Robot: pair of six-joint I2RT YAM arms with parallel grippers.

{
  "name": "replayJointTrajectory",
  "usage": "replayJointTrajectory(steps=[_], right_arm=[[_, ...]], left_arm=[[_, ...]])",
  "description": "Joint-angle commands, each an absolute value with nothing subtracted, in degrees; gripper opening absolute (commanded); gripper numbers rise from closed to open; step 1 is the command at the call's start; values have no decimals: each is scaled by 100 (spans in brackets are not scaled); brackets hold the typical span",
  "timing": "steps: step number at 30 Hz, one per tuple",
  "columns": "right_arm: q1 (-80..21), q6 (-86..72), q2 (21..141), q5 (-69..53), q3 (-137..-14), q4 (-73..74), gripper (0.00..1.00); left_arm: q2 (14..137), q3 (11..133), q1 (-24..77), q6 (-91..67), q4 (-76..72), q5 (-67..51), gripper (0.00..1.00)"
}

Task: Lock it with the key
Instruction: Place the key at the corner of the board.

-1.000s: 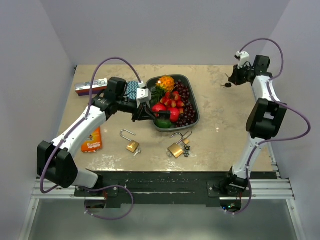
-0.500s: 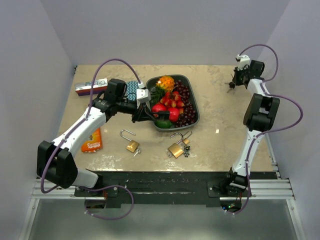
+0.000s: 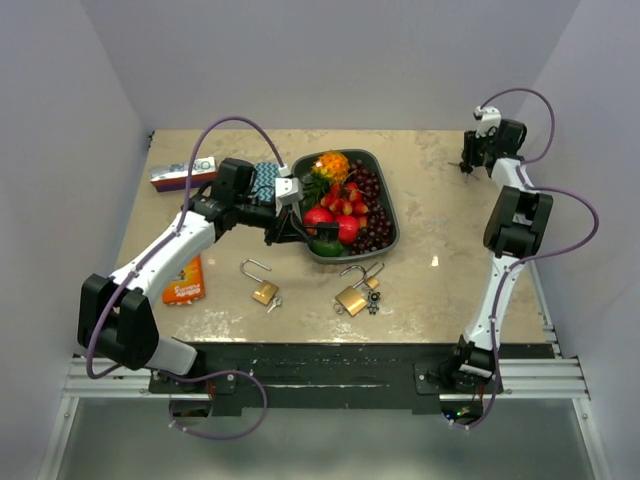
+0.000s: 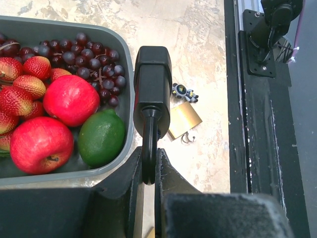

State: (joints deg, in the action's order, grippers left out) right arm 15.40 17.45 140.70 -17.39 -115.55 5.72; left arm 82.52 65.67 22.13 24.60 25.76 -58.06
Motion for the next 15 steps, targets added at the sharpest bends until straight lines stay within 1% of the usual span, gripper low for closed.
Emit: replayJointTrajectory(steps=[1, 2, 4, 5, 7, 8, 10, 11, 13, 14, 15], right_arm=[[1494, 1714, 13879, -1784, -11944, 387, 60], [1494, 1714, 13800, -1845, -11840, 395, 68], [1485, 1793, 13406, -2021, -11673, 422, 74], [1468, 1863, 13238, -2256, -11446, 448, 76], [1372, 2117, 12799, -2512, -11129, 527, 87], [1310, 2257, 12301, -2688, -10805, 606, 90], [1039, 2802, 11797, -3066, -10435, 930, 93], [915, 3004, 11203, -3137, -10058, 1080, 93], [504, 3444, 10620, -3304, -9670, 1440, 93], [353, 3524, 10347, -3348, -9276, 1520, 93], [204, 3646, 9805, -3470, -9090, 1677, 94]], left_arm=[[8165, 6794, 2162, 2461, 2232, -6135, 0], [8182, 6811, 2162, 2374, 2224, -6126, 0], [8226, 6890, 2162, 2242, 2215, -6117, 0], [8296, 6934, 2162, 2067, 2224, -6108, 0], [8402, 7092, 2162, 1856, 2285, -6126, 0], [8515, 7162, 2162, 1654, 2320, -6152, 0], [8648, 7391, 2162, 1443, 2460, -6205, 0], [8796, 7470, 2162, 1224, 2504, -6231, 0], [8938, 7777, 2171, 1152, 2803, -6371, 0], [9104, 7891, 2171, 977, 2908, -6381, 0], [9175, 8119, 2171, 889, 3109, -6511, 0]])
